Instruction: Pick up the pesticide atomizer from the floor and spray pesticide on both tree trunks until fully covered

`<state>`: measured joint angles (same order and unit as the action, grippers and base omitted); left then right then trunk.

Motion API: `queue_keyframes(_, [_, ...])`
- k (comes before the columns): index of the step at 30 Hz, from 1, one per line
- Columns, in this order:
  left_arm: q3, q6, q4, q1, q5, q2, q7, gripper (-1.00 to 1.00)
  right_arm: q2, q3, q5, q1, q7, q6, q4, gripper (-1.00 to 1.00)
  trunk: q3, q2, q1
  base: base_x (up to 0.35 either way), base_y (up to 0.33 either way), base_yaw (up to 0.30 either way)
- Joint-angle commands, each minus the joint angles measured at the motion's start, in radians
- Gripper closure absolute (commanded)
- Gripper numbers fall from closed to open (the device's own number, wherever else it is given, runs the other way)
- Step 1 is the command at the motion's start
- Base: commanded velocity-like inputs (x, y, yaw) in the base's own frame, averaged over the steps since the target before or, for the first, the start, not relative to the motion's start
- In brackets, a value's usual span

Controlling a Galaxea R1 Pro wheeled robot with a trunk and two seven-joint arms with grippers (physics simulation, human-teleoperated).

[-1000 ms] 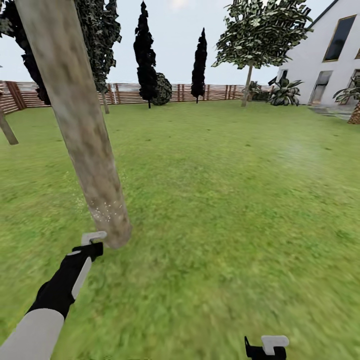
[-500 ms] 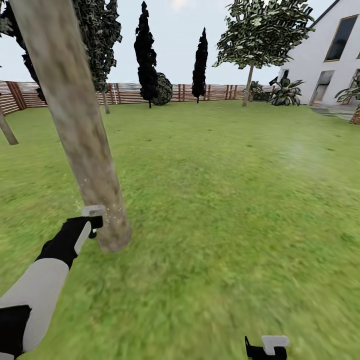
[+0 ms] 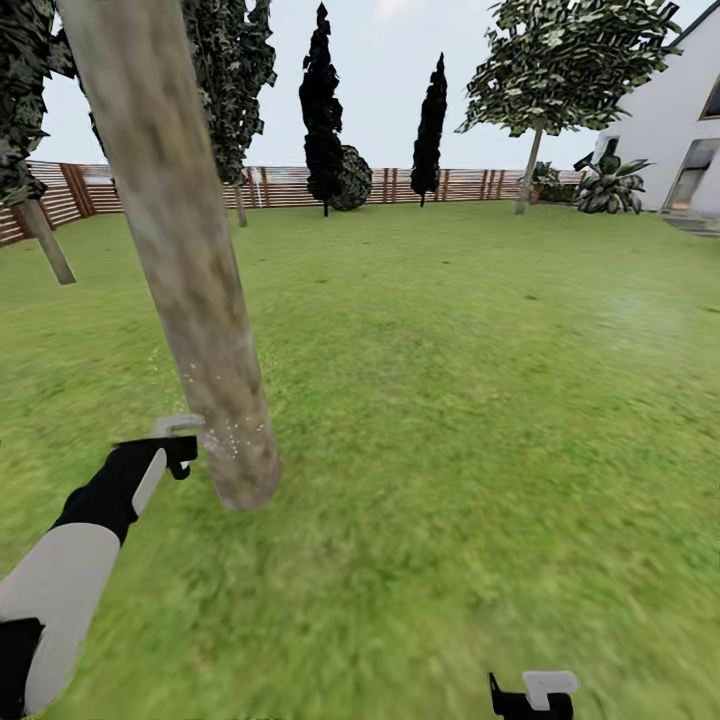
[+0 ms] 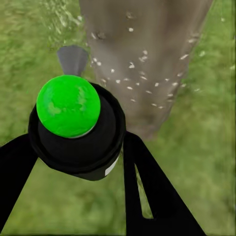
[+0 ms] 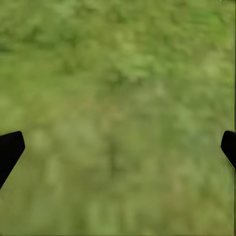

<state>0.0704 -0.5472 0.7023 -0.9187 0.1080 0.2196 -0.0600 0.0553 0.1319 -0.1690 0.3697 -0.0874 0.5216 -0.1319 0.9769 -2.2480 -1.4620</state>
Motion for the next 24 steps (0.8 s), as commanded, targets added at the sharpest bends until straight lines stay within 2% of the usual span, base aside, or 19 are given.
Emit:
queue_keyframes(1, [0.000,0.000,0.000,0.000,-0.005,-0.005,-0.001,1.00,0.000,0.000,-0.001,0.000,0.000,0.000,0.000,-1.00,0.000,0.000,0.000,0.000,-0.242,0.035])
queue_keyframes(14, [0.005,0.010,0.001,-0.002,-0.005,-0.009,-0.012,1.00,0.000,0.000,-0.001,0.000,0.000,0.000,0.000,-1.00,0.000,0.000,0.000,0.000,-0.268,0.012])
queue_keyframes(24, [0.005,0.004,0.047,-0.003,-0.002,-0.012,-0.014,1.00,0.000,0.000,-0.001,0.000,0.000,0.000,0.000,-1.00,0.000,0.000,0.000,0.019,-0.270,0.254])
